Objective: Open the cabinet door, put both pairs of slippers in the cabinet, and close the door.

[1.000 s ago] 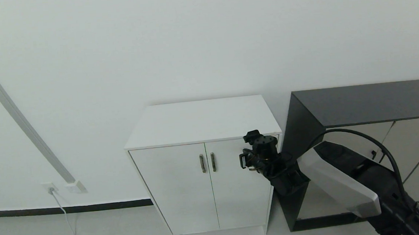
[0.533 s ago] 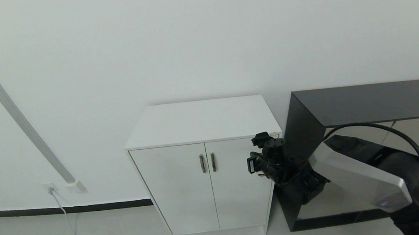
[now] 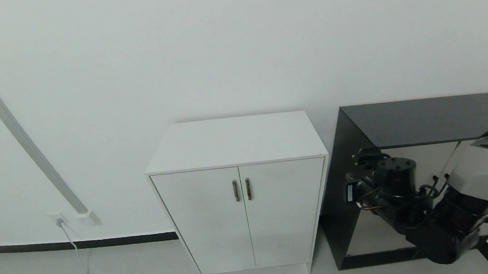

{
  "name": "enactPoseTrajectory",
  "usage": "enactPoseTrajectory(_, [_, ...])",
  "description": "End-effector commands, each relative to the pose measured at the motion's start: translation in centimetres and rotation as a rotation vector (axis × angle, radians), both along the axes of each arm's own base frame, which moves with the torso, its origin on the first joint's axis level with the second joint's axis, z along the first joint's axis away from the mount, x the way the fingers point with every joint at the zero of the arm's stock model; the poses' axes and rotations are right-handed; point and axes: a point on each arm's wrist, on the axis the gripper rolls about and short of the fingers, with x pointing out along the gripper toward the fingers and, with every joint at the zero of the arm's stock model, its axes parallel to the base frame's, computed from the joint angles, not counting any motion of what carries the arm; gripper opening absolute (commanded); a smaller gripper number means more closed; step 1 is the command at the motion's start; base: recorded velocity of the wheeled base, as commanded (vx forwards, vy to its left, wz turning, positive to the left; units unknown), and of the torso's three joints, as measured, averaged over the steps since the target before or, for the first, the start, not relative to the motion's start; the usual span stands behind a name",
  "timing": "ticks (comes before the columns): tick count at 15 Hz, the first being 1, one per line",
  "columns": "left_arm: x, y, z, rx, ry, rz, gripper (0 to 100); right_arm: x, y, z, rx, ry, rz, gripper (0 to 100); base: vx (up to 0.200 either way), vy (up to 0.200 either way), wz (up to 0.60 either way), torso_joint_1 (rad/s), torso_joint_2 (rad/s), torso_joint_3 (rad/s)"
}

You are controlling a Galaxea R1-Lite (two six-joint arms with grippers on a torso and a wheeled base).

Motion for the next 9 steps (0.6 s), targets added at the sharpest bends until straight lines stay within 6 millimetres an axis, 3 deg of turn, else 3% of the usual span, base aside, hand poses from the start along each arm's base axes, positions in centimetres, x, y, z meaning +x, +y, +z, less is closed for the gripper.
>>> enactPoseTrajectory(1, [0.0, 0.0, 0.0, 0.000, 0.000, 0.000, 0, -3.3, -4.2, 3.5, -0.005, -0.062, -0.121, 0, 0.000, 0.000, 0.00, 0.000, 0.00, 0.000])
enactPoseTrajectory(4, [0.0, 0.0, 0.0, -0.001, 0.000, 0.000, 0, -6.8, -6.9, 5.2, -0.061, -0.080, -0.198, 0, 0.000, 0.000, 0.00, 0.000, 0.00, 0.000])
enactPoseTrajectory(9, [0.0, 0.0, 0.0, 0.000, 0.000, -0.002, 0, -13.7, -9.3, 6.5, -0.107, -0.101, -0.212, 0, 0.000, 0.000, 0.00, 0.000, 0.00, 0.000])
